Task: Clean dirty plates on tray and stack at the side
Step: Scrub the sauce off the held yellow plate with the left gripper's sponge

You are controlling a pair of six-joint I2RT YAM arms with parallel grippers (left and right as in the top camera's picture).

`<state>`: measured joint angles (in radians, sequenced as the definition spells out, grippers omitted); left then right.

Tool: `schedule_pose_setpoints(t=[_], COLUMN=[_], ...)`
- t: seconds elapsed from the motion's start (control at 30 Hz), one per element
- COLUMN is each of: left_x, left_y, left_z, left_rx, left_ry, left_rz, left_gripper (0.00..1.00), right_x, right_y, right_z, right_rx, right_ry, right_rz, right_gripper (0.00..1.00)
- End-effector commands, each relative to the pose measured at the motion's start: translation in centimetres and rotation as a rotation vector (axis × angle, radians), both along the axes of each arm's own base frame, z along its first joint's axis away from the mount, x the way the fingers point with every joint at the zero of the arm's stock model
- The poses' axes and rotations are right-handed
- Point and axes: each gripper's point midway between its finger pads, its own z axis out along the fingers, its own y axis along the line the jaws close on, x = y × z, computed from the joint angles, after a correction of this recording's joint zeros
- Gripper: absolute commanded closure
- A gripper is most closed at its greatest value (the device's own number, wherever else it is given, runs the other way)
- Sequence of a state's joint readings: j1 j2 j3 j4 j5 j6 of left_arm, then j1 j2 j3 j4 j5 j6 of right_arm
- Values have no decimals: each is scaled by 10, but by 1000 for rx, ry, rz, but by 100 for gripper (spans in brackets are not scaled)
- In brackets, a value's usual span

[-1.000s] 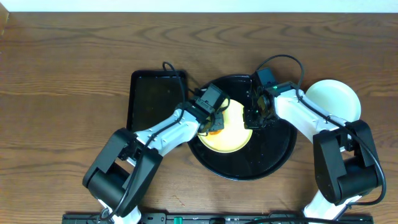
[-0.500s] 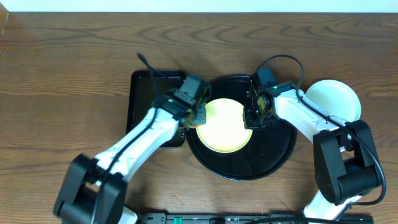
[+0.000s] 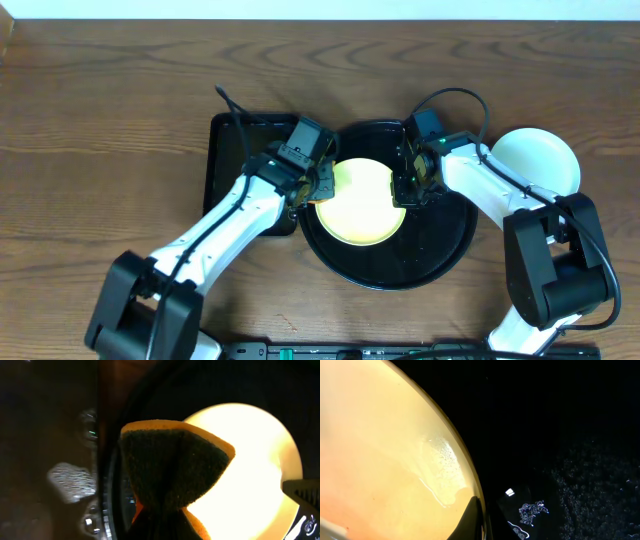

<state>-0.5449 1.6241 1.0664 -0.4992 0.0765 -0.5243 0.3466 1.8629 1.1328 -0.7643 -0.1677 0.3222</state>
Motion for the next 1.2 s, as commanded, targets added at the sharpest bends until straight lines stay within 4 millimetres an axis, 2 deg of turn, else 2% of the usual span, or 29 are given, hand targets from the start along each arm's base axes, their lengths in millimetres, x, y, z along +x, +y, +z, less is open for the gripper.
schedule_pose_setpoints(t=[0.0,0.2,0.4,0.53,0.77,0.93,1.03,1.17], left_x=[-14,-27,-45,-43,-14,1,7,14], left_y=[-15,-42,-58,-47,-1,17,10,5], left_z=[-19,-36,-58,-66,-65,-62,-51,-16], left_rx=[-24,-22,14,79,253,264,245,214], left_ry=[68,90,131,127,34,19,1,-56], left_rz=[-39,-118,-180,-159,-43,21,-44,-58], left_gripper=[92,92,92,92,92,92,93,92], right_x=[-8,-8,-8,-8,-9,-9,-9,-9], right_y=[-4,-4,-4,-4,-4,-4,-4,-4], right_z=[-4,-4,-4,-4,-4,-4,-4,-4], right_rx=[-27,-28,-27,-28,-29,-29,-29,-29], right_ry=[16,16,16,16,19,19,19,19], right_rz=[5,5,4,5,5,5,5,5], right_gripper=[99,99,99,99,99,99,99,99])
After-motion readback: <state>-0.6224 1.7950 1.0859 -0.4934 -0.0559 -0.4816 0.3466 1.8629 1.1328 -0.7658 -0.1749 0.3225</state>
